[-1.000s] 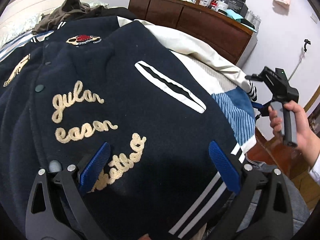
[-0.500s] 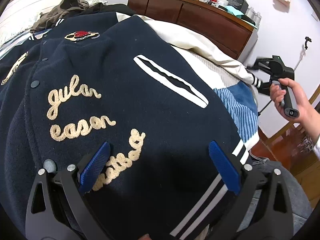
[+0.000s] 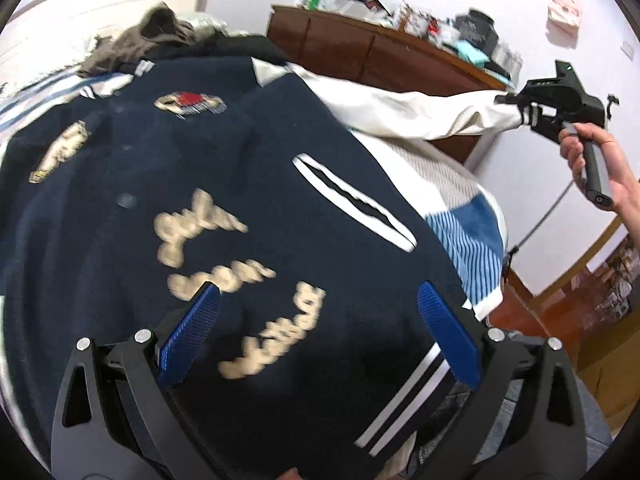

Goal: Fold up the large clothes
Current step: 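Grasp the cream sleeve cuff with the right gripper and lift it, then carry the sleeve across the jacket body and lay it down with the right gripper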

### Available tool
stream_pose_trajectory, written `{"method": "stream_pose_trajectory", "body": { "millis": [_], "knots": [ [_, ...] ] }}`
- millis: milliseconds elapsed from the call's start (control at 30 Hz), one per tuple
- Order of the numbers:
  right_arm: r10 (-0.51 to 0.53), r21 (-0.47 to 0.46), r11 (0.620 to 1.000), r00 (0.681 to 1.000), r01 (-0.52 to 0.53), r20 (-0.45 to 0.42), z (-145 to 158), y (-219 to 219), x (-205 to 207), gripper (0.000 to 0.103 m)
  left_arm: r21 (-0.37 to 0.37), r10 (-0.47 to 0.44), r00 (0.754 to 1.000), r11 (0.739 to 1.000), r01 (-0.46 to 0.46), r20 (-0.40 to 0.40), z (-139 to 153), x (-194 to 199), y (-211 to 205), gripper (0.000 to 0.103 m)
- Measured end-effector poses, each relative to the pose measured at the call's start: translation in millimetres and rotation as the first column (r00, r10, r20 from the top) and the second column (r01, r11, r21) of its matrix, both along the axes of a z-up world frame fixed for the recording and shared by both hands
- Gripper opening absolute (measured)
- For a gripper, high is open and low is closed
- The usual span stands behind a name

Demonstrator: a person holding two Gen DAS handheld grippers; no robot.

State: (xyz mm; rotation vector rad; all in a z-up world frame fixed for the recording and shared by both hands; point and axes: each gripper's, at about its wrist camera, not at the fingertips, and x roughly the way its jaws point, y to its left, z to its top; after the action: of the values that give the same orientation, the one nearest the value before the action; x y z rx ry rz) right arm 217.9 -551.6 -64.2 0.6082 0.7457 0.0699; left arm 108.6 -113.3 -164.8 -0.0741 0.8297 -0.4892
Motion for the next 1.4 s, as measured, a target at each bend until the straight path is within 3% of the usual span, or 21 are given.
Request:
{"method": "stream_pose_trajectory", "body": {
  "millis": [233, 433, 633, 833, 933, 1100, 1200, 1367, 1400],
  "knots": [
    [0.159, -0.125, 0.981, 0.984, -0.148, 0.085, 68, 73, 19, 0.009, -0.007, 0.148, 0.988, 0.989, -0.149, -0.037, 13, -1, 71, 0.097],
    [0.326, -0.191, 0.935, 0.938, -0.300, 0.119, 108, 160, 29, 0.009, -0.040, 0.247, 0.962, 0.967, -0.253, -0.116, 3, -15, 132, 0.097],
    [0.492, -0.273, 0.852, 0.861, -0.446, 0.129, 132, 257, 27, 0.009, -0.058, 0.279, 0.942, 0.954, -0.294, -0.185, -15, -36, 173, 0.097],
    [0.647, -0.378, 0.731, 0.752, -0.568, 0.123, 148, 354, 20, 0.009, -0.048, 0.247, 0.944, 0.963, -0.264, -0.217, -40, -44, 179, 0.097],
    [0.728, -0.436, 0.643, 0.679, -0.629, 0.094, 151, 405, 11, 0.009, 0.001, 0.230, 0.953, 0.972, -0.234, -0.196, -41, -49, 171, 0.097],
    [0.837, -0.537, 0.443, 0.546, -0.718, -0.039, 127, 499, -2, 0.009, -0.006, 0.216, 0.958, 0.975, -0.221, -0.191, -30, -59, 170, 0.097],
    [0.866, -0.591, 0.271, 0.460, -0.760, -0.195, 78, 566, -12, 0.008, 0.003, 0.210, 0.958, 0.977, -0.213, -0.194, -29, -64, 166, 0.097],
    [0.825, -0.640, -0.005, 0.359, -0.768, -0.437, -19, 642, -33, 0.008, 0.011, 0.202, 0.958, 0.979, -0.203, -0.202, -29, -70, 163, 0.097],
    [0.815, -0.644, -0.047, 0.344, -0.763, -0.467, -33, 649, -38, 0.008, 0.009, 0.201, 0.959, 0.979, -0.204, -0.201, -30, -71, 163, 0.097]
  ]
}}
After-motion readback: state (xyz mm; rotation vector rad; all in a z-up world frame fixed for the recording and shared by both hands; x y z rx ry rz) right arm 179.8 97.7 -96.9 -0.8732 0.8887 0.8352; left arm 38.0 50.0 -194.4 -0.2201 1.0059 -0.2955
